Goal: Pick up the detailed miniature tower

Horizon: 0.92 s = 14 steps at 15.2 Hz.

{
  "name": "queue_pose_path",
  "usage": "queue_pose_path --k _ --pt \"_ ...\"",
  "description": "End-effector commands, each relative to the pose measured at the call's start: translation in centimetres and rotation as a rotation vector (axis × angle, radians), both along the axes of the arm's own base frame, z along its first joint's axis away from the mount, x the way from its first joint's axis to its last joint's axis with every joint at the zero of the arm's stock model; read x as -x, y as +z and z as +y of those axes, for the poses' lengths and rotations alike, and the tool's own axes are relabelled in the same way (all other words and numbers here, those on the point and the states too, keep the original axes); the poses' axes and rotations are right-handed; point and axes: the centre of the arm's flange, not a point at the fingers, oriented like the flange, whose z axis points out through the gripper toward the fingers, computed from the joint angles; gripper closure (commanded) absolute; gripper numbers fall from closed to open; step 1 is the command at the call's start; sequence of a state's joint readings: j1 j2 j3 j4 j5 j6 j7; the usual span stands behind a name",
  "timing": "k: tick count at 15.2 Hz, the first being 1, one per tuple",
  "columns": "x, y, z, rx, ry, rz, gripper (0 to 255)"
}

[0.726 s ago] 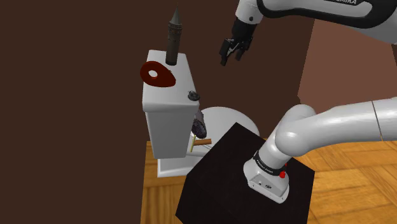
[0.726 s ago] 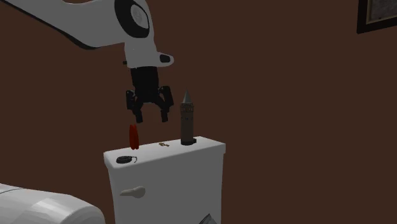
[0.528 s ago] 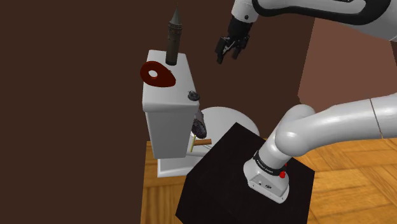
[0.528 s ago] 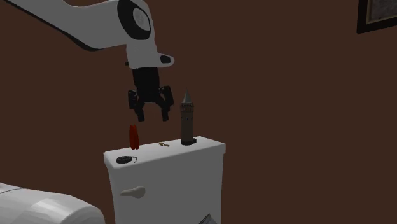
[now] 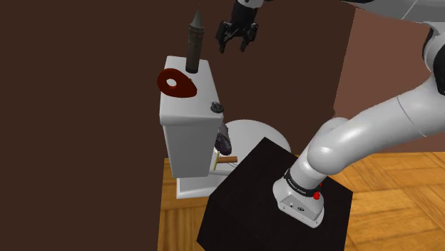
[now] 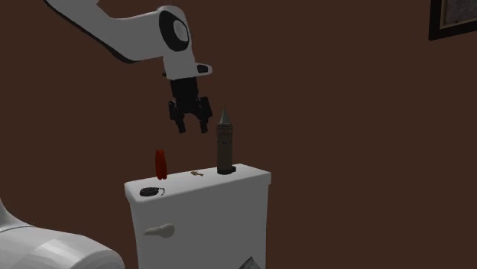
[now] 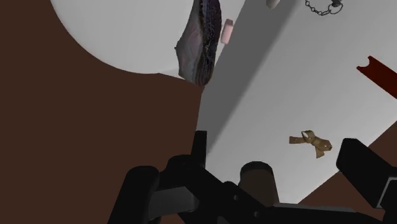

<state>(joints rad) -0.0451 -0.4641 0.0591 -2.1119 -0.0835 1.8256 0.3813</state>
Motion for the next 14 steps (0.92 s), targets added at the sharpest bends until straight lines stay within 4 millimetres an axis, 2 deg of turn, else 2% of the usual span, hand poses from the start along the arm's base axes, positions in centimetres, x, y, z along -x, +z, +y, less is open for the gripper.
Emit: queue_pose_path --k 1,7,14 --pt "-2.1 0.8 -0.4 -0.004 -0.041 -0.024 0" --pt "-8.6 3.3 -0.4 -0.015 -0.158 -0.094 0" --pt "-16.0 6.8 -1.5 -0.027 -0.294 -0.176 0"
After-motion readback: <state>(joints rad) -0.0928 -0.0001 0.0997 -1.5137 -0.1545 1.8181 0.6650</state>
